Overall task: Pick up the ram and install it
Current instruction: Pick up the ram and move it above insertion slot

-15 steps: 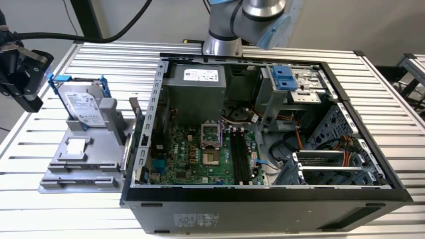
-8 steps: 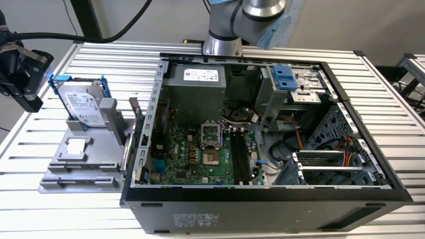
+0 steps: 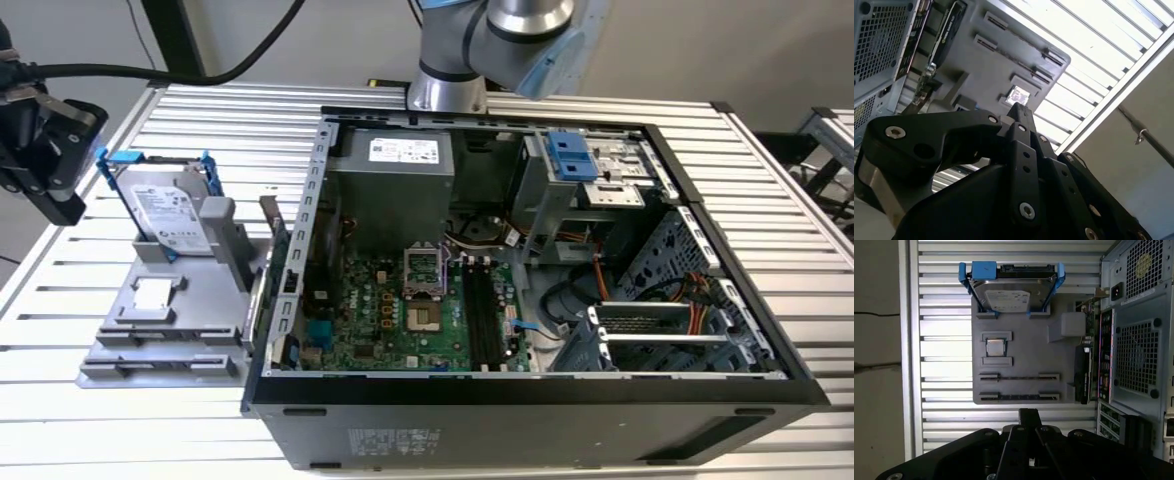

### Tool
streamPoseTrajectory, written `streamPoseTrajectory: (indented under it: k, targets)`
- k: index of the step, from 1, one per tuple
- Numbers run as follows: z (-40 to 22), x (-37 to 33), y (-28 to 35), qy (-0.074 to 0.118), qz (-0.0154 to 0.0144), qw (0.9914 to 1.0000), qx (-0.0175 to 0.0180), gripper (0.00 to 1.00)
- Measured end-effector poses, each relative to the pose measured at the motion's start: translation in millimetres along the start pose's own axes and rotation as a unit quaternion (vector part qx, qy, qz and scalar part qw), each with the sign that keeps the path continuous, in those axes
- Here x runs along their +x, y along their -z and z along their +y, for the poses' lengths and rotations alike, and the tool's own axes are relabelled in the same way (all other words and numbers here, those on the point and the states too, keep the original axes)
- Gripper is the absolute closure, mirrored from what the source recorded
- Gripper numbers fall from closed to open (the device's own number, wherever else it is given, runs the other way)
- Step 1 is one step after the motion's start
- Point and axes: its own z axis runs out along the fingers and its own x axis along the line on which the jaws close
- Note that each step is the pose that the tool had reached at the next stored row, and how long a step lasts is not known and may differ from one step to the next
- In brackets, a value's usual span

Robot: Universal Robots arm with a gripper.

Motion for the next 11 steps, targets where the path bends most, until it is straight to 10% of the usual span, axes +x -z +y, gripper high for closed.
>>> streamPoseTrajectory:
  k: [6, 11]
  targets:
    - [0.0, 0.1, 0.5, 0.042, 0.0021, 0.99913, -0.0007, 1.0]
    - [0.0, 0.1, 0.5, 0.086, 0.0043, 0.9963, -0.0015, 1.0]
